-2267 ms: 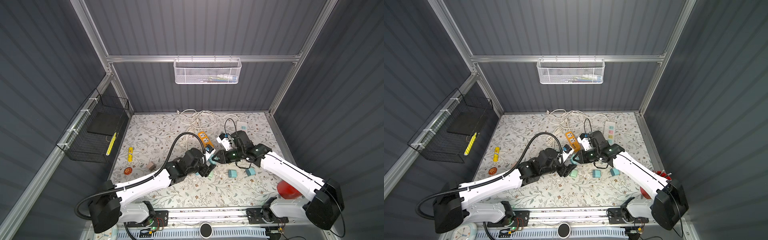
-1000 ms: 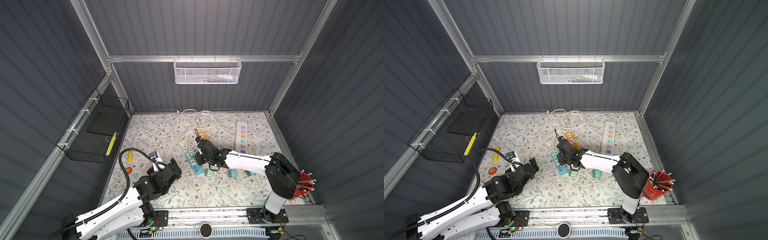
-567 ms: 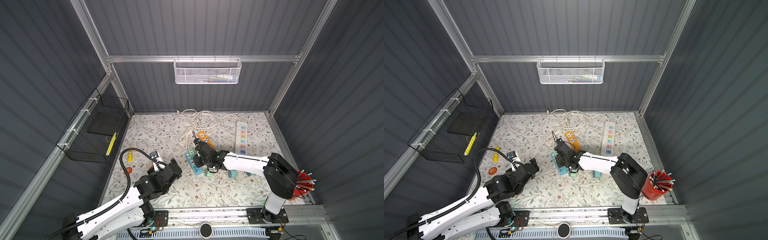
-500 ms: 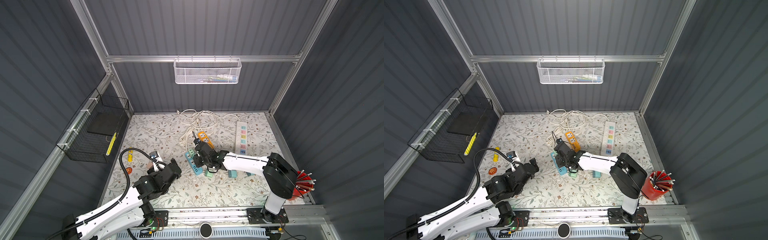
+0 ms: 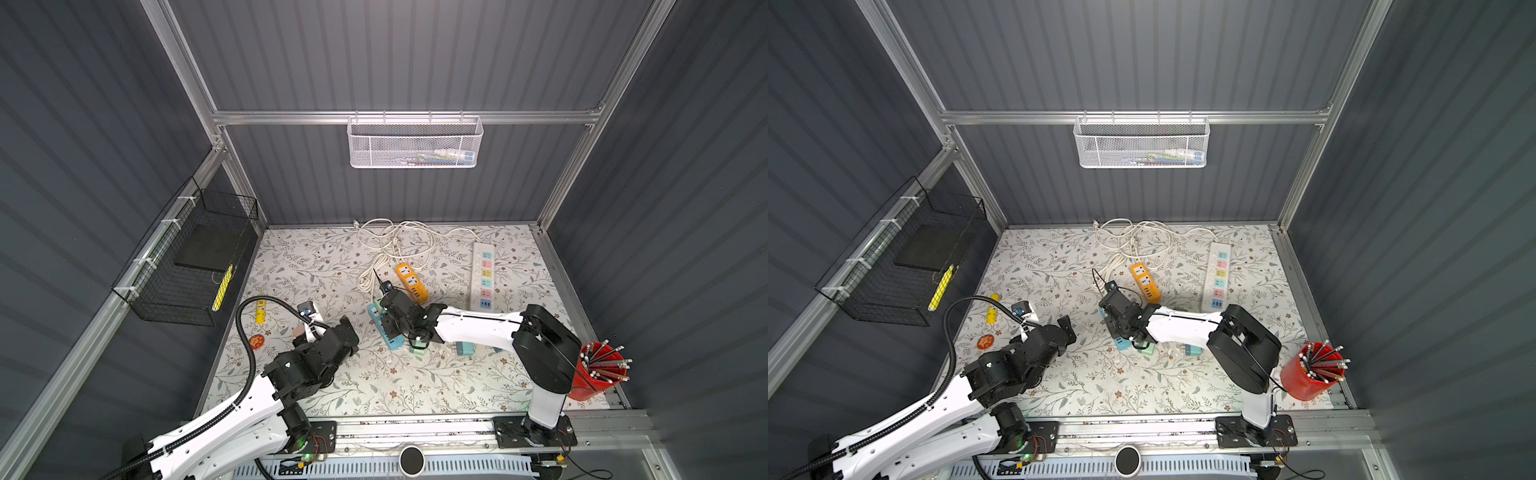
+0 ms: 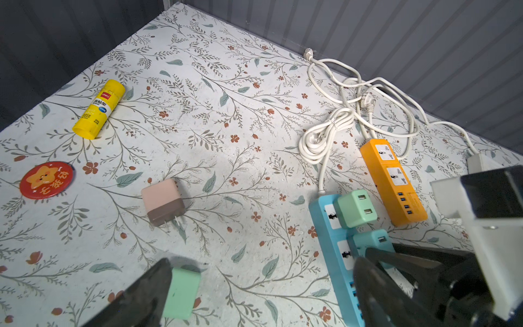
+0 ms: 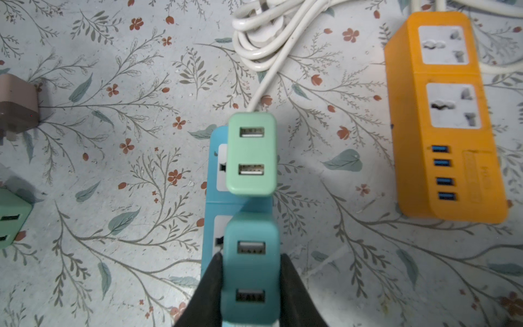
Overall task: Insert the plug
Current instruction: 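Lower the teal adapter onto the blue strip's second socket and open the right gripper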
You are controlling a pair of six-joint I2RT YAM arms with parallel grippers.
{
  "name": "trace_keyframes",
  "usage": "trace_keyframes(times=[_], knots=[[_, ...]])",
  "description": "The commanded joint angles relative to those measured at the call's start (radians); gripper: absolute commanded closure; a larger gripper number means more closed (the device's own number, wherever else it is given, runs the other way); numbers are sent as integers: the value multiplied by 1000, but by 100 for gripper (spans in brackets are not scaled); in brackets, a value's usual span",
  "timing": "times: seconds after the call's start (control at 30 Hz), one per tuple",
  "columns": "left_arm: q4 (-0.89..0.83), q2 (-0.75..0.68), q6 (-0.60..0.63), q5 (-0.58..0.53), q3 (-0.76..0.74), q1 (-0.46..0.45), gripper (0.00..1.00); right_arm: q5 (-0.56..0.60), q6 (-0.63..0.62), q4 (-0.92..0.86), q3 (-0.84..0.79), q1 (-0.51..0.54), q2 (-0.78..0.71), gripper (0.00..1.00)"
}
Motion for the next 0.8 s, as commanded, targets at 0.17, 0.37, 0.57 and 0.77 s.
trace_keyframes(times=[0.17, 0.37, 0.57, 0.77], knots=[[5, -74, 1, 3, -18, 13, 0, -44, 2, -47, -33, 25, 84, 73], [-16, -83, -20, 20, -1, 15, 0, -98, 25, -198, 100, -4, -13, 36], [-30, -75, 12, 47, 73, 16, 0, -101, 13, -305, 195, -43, -191, 22], [-87, -75, 12, 50, 116, 15, 0, -85, 126, -349, 47, -32, -341, 25]])
